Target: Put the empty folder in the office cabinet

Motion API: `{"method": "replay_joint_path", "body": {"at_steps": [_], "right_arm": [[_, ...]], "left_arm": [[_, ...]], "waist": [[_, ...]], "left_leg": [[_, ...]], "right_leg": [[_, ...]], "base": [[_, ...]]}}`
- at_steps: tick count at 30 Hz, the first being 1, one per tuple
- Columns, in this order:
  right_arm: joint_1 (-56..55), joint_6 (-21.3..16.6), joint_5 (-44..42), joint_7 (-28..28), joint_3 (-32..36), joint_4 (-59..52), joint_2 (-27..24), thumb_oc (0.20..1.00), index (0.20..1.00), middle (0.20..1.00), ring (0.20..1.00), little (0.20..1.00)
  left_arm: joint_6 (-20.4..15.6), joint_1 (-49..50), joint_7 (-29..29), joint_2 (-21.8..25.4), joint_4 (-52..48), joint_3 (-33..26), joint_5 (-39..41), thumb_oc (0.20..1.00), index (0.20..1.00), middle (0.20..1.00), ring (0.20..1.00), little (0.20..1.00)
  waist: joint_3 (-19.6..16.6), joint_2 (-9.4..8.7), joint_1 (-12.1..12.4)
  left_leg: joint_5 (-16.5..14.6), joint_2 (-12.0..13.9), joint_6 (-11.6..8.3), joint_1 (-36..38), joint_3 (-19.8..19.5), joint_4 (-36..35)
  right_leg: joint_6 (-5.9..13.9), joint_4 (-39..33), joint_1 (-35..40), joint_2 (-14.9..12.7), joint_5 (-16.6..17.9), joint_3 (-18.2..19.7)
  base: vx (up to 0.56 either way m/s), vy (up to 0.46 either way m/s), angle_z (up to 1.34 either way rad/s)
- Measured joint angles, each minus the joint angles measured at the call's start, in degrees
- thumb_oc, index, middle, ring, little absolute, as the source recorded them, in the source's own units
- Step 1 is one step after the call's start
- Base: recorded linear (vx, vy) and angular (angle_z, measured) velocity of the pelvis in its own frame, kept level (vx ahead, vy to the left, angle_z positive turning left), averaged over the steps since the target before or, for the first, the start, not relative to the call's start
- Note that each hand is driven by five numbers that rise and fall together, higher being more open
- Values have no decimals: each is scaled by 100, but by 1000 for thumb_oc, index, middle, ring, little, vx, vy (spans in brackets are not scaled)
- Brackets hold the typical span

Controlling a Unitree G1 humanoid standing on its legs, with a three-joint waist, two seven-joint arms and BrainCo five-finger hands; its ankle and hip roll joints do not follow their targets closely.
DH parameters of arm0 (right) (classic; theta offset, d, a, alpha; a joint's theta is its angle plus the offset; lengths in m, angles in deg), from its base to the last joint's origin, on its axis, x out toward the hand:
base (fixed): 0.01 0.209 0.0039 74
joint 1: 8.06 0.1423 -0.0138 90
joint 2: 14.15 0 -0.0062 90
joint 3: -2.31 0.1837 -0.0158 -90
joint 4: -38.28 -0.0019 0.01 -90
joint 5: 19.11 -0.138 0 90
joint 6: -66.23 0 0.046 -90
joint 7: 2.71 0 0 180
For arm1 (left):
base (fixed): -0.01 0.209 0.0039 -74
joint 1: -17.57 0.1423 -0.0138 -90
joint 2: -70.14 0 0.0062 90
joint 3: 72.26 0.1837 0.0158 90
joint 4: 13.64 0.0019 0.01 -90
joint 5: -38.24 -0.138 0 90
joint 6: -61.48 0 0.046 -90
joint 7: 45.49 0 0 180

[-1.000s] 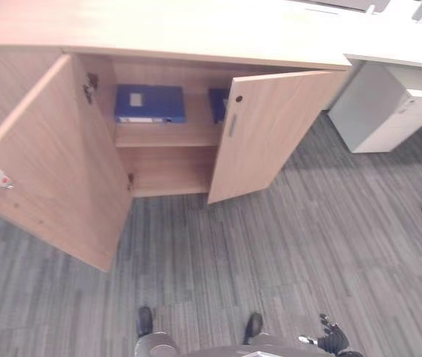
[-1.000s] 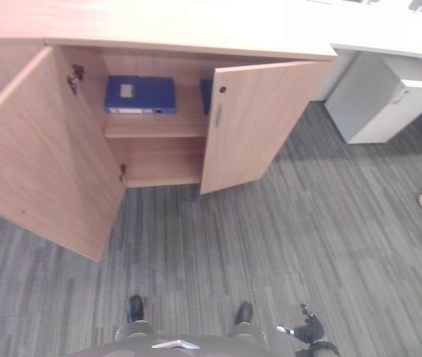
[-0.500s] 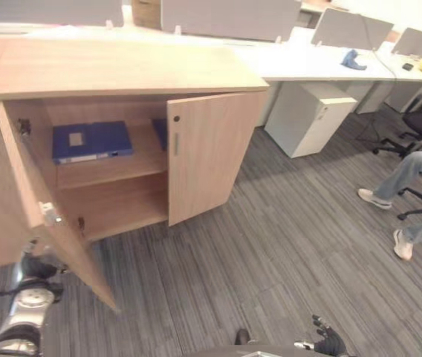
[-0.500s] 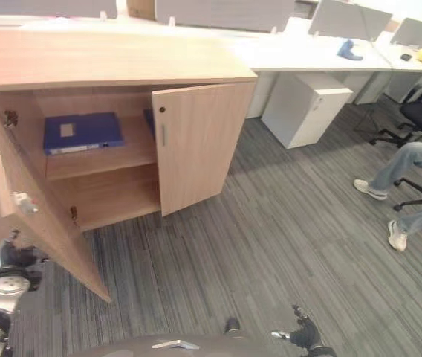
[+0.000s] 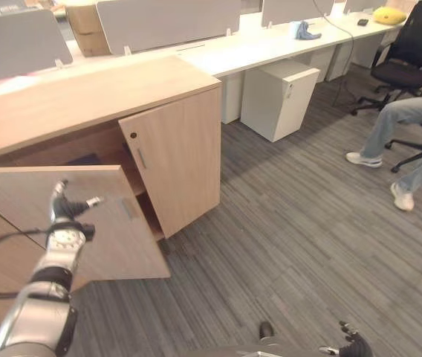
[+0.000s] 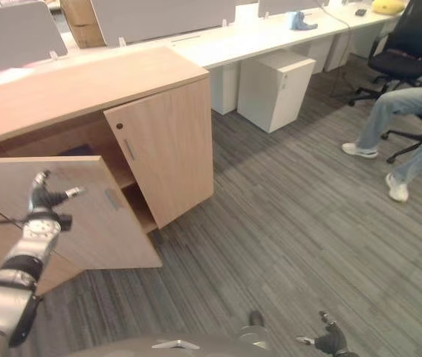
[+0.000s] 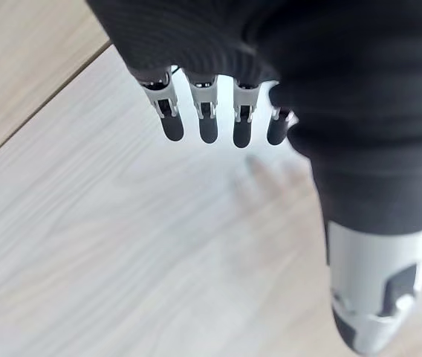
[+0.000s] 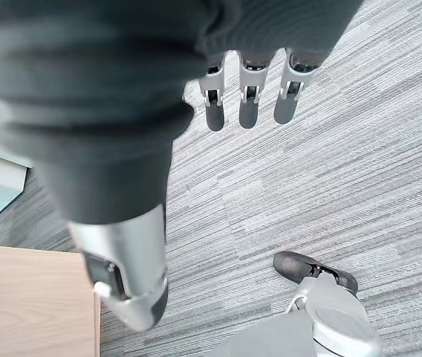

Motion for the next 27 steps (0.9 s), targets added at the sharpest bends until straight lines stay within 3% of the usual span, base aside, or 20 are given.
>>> {"method": "replay_joint_path", "body": {"at_steps": [5,11,12,13,14,15,16,18,19,20,21,22,23,24,25,26,27], "right_arm": [[108,-6,66,92,7,18,-73,1000,1000,1000,1000,1000],[11,0,81,146,71,27,-80,1000,1000,1000,1000,1000],[128,2,109,151,139,71,-201,1000,1000,1000,1000,1000],[128,2,109,151,139,71,-201,1000,1000,1000,1000,1000],[142,4,109,192,166,80,-261,1000,1000,1000,1000,1000],[142,4,109,192,166,80,-261,1000,1000,1000,1000,1000],[347,11,112,210,125,218,-239,1000,1000,1000,1000,1000],[347,11,112,210,125,218,-239,1000,1000,1000,1000,1000],[833,78,118,192,127,622,-76,1000,1000,1000,1000,1000],[1156,51,118,202,134,745,53,1000,1000,1000,1000,1000],[1378,47,122,189,3,1047,136,1000,1000,1000,1000,1000],[1779,114,138,193,-64,1430,230,1000,1000,1000,1000,1000],[2050,227,264,204,-124,1661,216,1000,1000,1000,1000,1000],[2069,230,408,178,-243,1563,193,1000,1000,1000,1000,1000],[2069,230,408,178,-243,1563,193,1000,1000,1000,1000,1000],[2261,291,635,149,-468,1574,184,1000,1000,1000,1000,1000],[2243,282,743,113,-546,1549,312,1000,1000,1000,1000,1000]], "left_arm": [[14,-122,-214,284,443,-67,119,1000,1000,1000,1000,1000],[89,19,-284,291,634,-278,459,1000,1000,1000,1000,1000],[95,605,-169,176,579,-249,494,1000,1000,1000,1000,1000],[95,605,-169,176,579,-249,494,1000,1000,1000,1000,1000],[88,1151,-120,-118,398,-191,492,1000,1000,1000,1000,1000],[88,1151,-120,-118,398,-191,492,1000,1000,1000,1000,1000],[72,1847,-7,-714,230,-156,503,1000,1000,1000,1000,1000],[72,1847,-7,-714,230,-156,503,1000,1000,1000,1000,1000],[40,3018,310,-1857,41,-310,490,1000,1000,1000,1000,1000],[207,3762,512,-2510,459,-261,490,1000,1000,1000,1000,1000],[353,4077,628,-2697,807,-260,495,1000,1000,1000,1000,1000],[452,4431,740,-2780,965,-271,496,1000,1000,1000,1000,1000],[479,4759,827,-2783,942,-288,495,1000,1000,1000,1000,1000],[546,4867,891,-2727,958,-261,500,1000,1000,1000,1000,1000],[546,4867,891,-2727,958,-261,500,1000,1000,1000,1000,1000],[493,4849,982,-2687,896,-264,497,1000,1000,1000,1000,1000],[490,4711,1021,-2619,892,-268,495,1000,1000,1000,1000,1000]], "waist": [[-58,262,43],[82,250,160],[146,371,219],[146,371,219],[179,527,332],[179,527,332],[265,699,531],[265,699,531],[409,588,800],[498,338,1037],[535,115,1246],[515,-122,1420],[535,-279,1485],[509,-191,1607],[509,-191,1607],[532,-40,1794],[527,0,1750]], "left_leg": [[24,64,-32,-65,-118,6],[46,219,-70,-107,-222,1],[92,279,-57,-268,-364,61],[92,279,-57,-268,-364,61],[180,401,-91,-387,-429,67],[180,401,-91,-387,-429,67],[309,577,-55,-547,-530,165],[309,577,-55,-547,-530,165],[865,638,36,-530,-668,314],[1518,547,35,-470,-857,308],[1480,361,-68,-514,-1272,487],[834,-172,-260,-658,-1862,804],[170,-738,19,-655,-2167,917],[-49,-1048,271,-587,-2222,731],[-49,-1048,271,-587,-2222,731],[-138,-1474,602,-343,-2433,289],[-44,-1413,851,-254,-2373,65]], "right_leg": [[-68,-1,18,48,-24,-133],[-135,-2,35,190,-122,-260],[-151,31,-12,224,-127,-359],[-151,31,-12,224,-127,-359],[-250,119,-58,336,-225,-487],[-250,119,-58,336,-225,-487],[-271,416,-195,485,-403,-622],[-271,416,-195,485,-403,-622],[-430,464,-125,479,-639,-692],[-497,176,168,481,-633,-709],[-550,154,206,390,-625,-605],[-611,67,219,243,-592,-567],[-668,-43,218,88,-460,-448],[-692,-43,199,208,-470,-489],[-692,-43,199,208,-470,-489],[-738,-27,128,456,-448,-441],[-765,-44,113,555,-456,-480]], "base": [[32,-101,12],[12,-86,10],[-5,-114,17],[-51,-271,32],[-46,-157,15],[-36,-237,29],[9,-79,14],[-3,-73,16],[-17,-148,25],[-6,-220,26],[5,-151,4],[14,-109,-2],[-3,-45,8],[1,-47,12],[-4,-6,4],[29,19,6],[26,25,7]]}}
